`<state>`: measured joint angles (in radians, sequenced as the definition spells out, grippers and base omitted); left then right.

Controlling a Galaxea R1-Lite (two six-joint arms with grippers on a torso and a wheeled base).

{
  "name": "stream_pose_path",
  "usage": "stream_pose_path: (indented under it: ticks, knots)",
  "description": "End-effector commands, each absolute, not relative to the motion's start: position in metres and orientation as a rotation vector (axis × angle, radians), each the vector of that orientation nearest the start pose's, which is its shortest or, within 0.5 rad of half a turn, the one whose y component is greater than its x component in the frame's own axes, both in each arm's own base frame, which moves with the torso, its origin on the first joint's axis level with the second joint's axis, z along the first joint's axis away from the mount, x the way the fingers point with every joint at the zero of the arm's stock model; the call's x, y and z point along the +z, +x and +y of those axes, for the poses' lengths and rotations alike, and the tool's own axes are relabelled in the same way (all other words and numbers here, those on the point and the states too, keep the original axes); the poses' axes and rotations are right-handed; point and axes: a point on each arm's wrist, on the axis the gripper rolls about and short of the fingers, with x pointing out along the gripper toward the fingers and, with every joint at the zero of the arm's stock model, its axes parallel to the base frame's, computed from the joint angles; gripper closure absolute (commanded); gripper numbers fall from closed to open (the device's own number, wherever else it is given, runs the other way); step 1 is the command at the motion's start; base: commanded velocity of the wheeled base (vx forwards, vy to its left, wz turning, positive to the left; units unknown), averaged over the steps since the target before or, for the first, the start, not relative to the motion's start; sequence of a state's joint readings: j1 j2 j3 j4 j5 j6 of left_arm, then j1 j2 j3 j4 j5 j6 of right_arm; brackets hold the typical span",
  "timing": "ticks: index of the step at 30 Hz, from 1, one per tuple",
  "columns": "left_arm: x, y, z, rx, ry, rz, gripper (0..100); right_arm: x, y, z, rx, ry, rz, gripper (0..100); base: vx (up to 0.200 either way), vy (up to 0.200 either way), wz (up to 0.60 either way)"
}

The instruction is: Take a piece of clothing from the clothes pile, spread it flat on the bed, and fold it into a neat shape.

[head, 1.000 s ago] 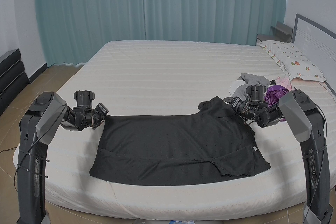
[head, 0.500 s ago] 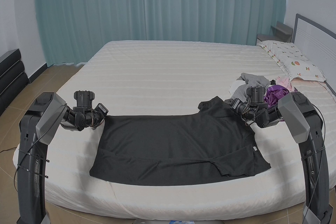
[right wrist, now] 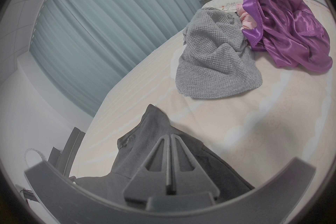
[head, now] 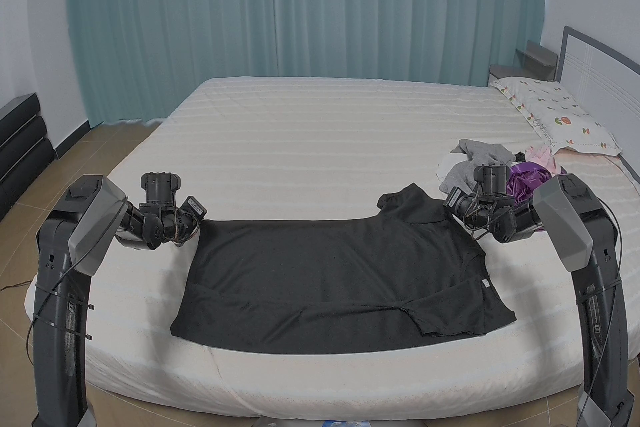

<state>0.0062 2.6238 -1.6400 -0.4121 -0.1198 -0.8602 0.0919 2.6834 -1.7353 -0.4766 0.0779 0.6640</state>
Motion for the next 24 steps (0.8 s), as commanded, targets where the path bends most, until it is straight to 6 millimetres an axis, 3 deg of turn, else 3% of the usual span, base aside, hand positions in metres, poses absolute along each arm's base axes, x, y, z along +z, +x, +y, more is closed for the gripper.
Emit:
stream_pose_path:
  ticks: [1, 5, 8, 9, 16, 23, 24]
  knots:
    - [-0.009, 0.507, 0.001, 0.142, -0.872, 0.579, 100, -0.003, 0.520, 0.050, 0.009, 0.649, 0.496, 100, 0.000, 0.000, 0.00]
    - [-0.008, 0.507, 0.001, 0.141, -0.872, 0.576, 100, 0.008, 0.519, 0.045, 0.008, 0.650, 0.482, 100, 0.000, 0.000, 0.00]
    - [-0.008, 0.507, 0.000, 0.139, -0.872, 0.577, 100, 0.004, 0.519, 0.044, 0.005, 0.644, 0.490, 100, 0.000, 0.000, 0.00]
    - [-0.008, 0.507, 0.001, 0.141, -0.872, 0.576, 100, 0.004, 0.519, 0.044, 0.005, 0.642, 0.492, 0, 0.000, 0.000, 0.00]
    - [-0.010, 0.507, 0.001, 0.141, -0.869, 0.579, 100, -0.019, 0.527, 0.050, 0.010, 0.643, 0.506, 0, 0.000, 0.000, 0.00]
    - [-0.009, 0.506, 0.001, 0.143, -0.872, 0.581, 100, -0.018, 0.533, 0.049, 0.015, 0.646, 0.483, 0, 0.000, 0.000, 0.00]
    - [-0.009, 0.506, 0.001, 0.143, -0.872, 0.581, 100, -0.018, 0.533, 0.048, 0.014, 0.646, 0.482, 100, 0.000, 0.000, 0.00]
